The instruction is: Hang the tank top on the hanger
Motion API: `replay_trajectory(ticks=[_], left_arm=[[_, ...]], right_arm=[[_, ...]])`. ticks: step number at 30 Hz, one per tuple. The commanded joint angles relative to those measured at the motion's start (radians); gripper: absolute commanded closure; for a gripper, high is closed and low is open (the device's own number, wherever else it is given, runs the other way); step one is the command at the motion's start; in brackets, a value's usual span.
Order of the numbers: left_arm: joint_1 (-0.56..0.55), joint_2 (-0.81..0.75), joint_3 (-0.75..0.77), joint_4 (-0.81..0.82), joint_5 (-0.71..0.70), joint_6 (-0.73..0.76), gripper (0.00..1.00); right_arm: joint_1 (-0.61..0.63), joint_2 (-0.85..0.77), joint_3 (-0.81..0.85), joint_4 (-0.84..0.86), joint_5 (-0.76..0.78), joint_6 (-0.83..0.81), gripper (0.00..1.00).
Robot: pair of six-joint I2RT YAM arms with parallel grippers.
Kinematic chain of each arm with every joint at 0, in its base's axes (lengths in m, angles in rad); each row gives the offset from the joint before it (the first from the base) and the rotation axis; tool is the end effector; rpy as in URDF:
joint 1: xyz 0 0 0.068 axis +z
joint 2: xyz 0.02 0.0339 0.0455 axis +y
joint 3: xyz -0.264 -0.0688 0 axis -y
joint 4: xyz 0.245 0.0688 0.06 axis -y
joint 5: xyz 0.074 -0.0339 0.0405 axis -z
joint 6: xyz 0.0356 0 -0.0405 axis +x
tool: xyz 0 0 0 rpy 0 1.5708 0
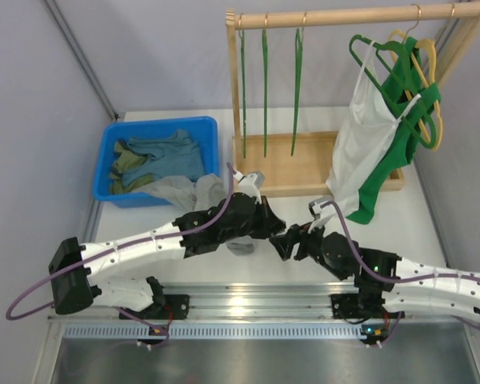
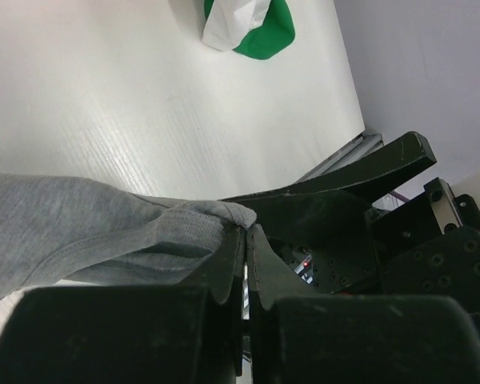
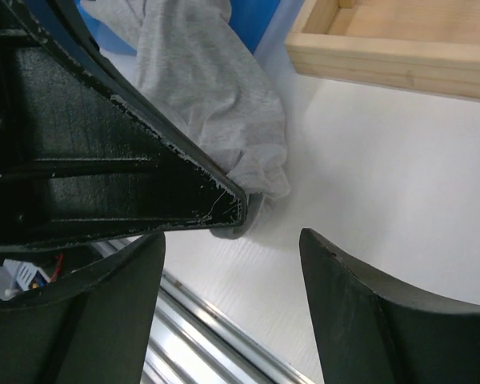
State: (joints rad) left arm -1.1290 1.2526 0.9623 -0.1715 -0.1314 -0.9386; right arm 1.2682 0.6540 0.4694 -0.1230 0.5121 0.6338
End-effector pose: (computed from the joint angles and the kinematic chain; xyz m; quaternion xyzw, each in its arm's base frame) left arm 0.1270 -0.2576 0.3029 0.0462 0.8478 -0.4229 0.3167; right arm 0.0651 0.1499 0.2563 -0.1015 0.7885 0.3462 0.4982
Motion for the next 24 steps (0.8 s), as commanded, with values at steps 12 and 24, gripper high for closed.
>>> replay_trajectory(ticks=[12, 24], left_arm=[[-0.006, -0.005, 0.049, 0.095, 0.055, -0.045, 1.0], [-0.003, -0.054, 0.036, 0.061, 0.001, 0.027, 0.58]], right_arm=[[0.048, 0.039, -0.028, 0.232, 0.286, -0.074, 0.71], [0.082, -0.019, 0.032, 0.125, 0.298, -0.065, 1.0]])
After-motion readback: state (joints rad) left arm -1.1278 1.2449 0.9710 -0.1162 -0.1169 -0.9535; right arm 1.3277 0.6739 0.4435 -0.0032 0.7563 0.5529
